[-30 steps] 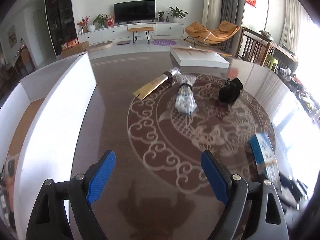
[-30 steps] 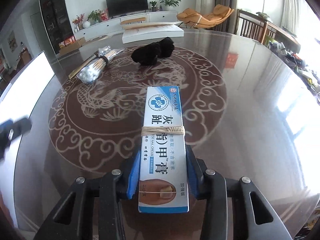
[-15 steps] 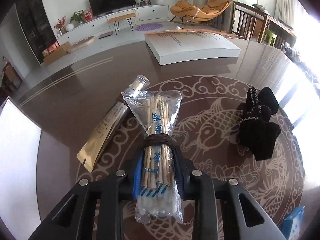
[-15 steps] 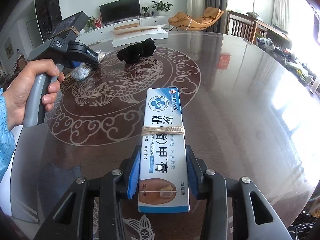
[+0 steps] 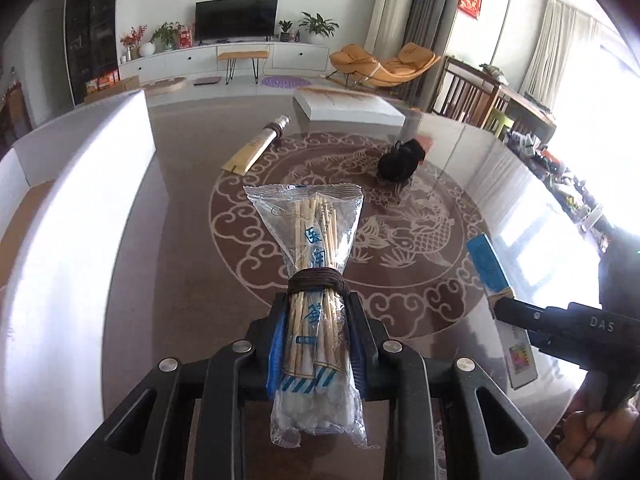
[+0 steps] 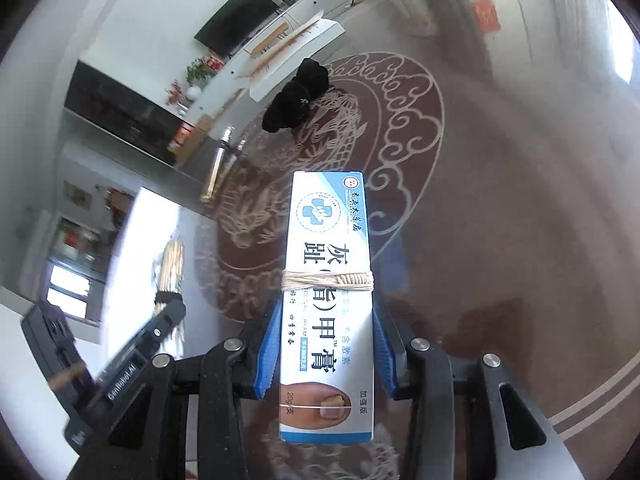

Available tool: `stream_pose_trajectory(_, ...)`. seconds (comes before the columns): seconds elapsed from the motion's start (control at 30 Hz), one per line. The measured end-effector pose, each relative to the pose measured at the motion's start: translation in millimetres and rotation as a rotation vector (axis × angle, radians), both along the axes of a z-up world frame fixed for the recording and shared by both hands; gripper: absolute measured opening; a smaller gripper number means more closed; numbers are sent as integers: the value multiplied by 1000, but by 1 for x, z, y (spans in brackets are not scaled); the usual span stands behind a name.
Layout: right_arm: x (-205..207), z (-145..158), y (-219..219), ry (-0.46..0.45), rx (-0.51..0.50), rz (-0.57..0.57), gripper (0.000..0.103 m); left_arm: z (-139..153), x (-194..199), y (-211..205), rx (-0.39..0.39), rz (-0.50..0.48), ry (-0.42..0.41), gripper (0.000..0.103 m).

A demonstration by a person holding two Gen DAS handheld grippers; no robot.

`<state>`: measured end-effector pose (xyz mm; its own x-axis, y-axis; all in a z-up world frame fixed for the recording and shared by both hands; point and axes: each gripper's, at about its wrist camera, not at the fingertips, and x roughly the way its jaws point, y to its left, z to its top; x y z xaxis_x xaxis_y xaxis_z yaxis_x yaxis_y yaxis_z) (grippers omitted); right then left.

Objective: Organize objects
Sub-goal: 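Grasp the bagged cotton swab bundle with the left gripper while the right holds the box, then carry the ointment box and cotton swabs over the bin and open both grippers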

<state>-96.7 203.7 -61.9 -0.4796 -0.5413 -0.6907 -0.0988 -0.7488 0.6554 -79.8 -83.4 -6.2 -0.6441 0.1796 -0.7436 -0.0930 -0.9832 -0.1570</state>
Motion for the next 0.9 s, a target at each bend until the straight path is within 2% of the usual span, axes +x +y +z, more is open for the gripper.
stream_pose_trajectory(0.13, 1, 27, -29, 27, -151, 62, 41, 52, 24, -57, 4, 68, 74, 27)
stream_pose_trajectory(0.27, -7, 72, -106, 74, -217, 216, 41, 79, 52, -133, -71, 229, 88, 27)
stream_pose_trajectory(0.4, -3, 122, -215, 142, -222, 431, 41, 79, 78, -211, -162, 415, 51, 27)
stream_pose_trajectory(0.5, 7, 144, -297, 182, -191, 576, 42, 66, 90, -259, -165, 525, 0, 27)
stream_pose_trajectory(0.57, 16, 149, -342, 208, -169, 659, 42, 57, 95, -275, -177, 570, -25, 28)
stream_pose_trajectory(0.63, 23, 141, -385, 189, -104, 753, 47, 42, 92, -283, -195, 583, -99, 31)
stream_pose_trajectory(0.67, 27, 135, -400, 181, -38, 776, 51, 34, 91, -283, -209, 595, -132, 38)
stream_pose_trajectory(0.7, 32, 131, -409, 196, 32, 784, 60, 29, 90, -281, -223, 607, -148, 44)
stream_pose_trajectory(0.73, 37, 129, -412, 232, 101, 780, 64, 28, 91, -278, -236, 610, -146, 58)
stream_pose_trajectory(0.77, 42, 128, -409, 277, 160, 768, 65, 29, 92, -273, -247, 607, -128, 69)
stream_pose_trajectory(0.83, 51, 128, -391, 364, 260, 718, 76, 33, 92, -258, -277, 605, -83, 78)
stream_pose_trajectory(0.9, 58, 127, -362, 449, 376, 628, 86, 39, 81, -238, -283, 576, -56, 78)
